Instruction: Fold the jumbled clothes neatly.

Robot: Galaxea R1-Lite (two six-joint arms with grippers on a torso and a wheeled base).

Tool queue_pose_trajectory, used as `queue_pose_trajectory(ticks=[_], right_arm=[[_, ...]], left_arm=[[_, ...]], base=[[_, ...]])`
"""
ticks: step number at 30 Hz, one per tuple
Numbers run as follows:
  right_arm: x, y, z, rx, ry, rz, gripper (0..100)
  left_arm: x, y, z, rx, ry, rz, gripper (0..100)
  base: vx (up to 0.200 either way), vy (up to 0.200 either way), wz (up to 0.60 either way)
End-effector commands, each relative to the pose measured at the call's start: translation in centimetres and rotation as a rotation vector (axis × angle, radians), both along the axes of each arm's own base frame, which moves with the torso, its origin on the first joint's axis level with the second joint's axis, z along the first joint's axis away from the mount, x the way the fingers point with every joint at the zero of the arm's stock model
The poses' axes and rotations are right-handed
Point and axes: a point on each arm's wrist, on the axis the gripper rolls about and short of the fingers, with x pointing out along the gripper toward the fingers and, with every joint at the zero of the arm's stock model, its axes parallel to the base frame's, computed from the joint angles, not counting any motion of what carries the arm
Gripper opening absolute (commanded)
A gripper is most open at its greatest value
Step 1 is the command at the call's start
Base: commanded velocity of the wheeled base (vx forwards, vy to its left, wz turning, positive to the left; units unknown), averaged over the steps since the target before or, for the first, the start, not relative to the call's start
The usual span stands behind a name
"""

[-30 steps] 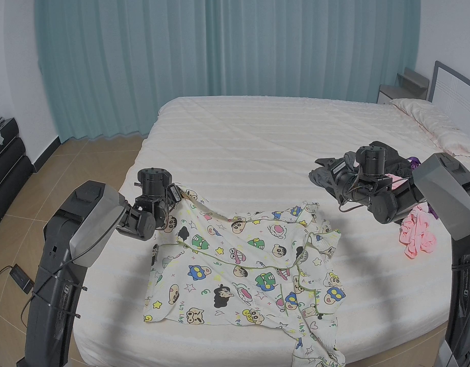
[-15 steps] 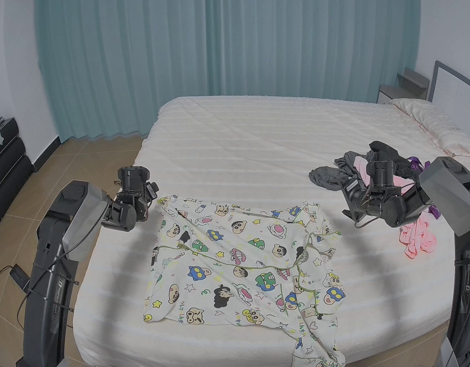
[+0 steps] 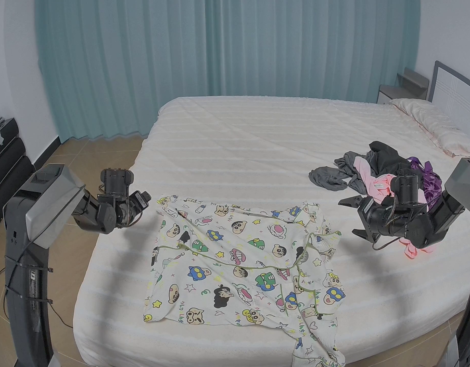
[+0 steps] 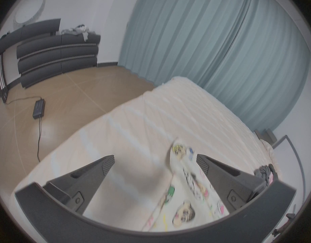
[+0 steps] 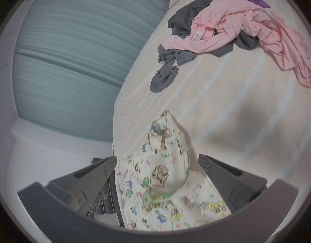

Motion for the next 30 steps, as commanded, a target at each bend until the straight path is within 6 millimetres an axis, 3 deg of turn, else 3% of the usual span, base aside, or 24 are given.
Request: queue_pose_trajectory(ticks=[1, 2, 6, 11, 17, 18, 22, 30], right_arm=[[-3.9, 3.3, 1.3, 0.018, 0.001, 0.140, 100], [-4.1, 4.0, 1.1, 0.015, 0.014, 0.162, 100], [-4.4, 5.1, 0.7, 0.012, 0.035, 0.197, 100], [-4.1, 5.8, -0.2, 0.004, 0.070, 0.213, 100], [0.2, 6.9, -2.9, -0.030, 0.063, 0.164, 100], [0.2, 6.9, -2.9, -0.030, 0.063, 0.164, 100], [4.1, 7.5, -5.5, -0.070, 0.062, 0.101, 100], [6.9, 8.5, -7.0, -0.112, 0.062, 0.048, 100]], left_arm=[[-6.2, 0.3, 1.0, -0.118, 0.013, -0.036, 100], [-7.6, 0.3, -0.1, -0.127, 0.004, -0.036, 100], [-10.0, 0.2, -1.6, -0.155, -0.006, -0.025, 100], [-11.7, -0.1, -2.8, -0.210, 0.000, -0.025, 100], [-11.9, -0.1, -2.9, -0.261, -0.017, -0.030, 100], [-11.9, -0.1, -2.9, -0.261, -0.017, -0.030, 100], [-12.0, -0.1, -2.9, -0.261, -0.017, -0.030, 100], [-12.1, -0.1, -3.0, -0.262, -0.014, -0.030, 100]], base=[[0.000, 0.000, 0.00], [0.000, 0.000, 0.00], [0.000, 0.000, 0.00], [0.000, 0.000, 0.00], [0.000, 0.000, 0.00], [0.000, 0.000, 0.00], [0.000, 0.000, 0.00], [0.000, 0.000, 0.00]])
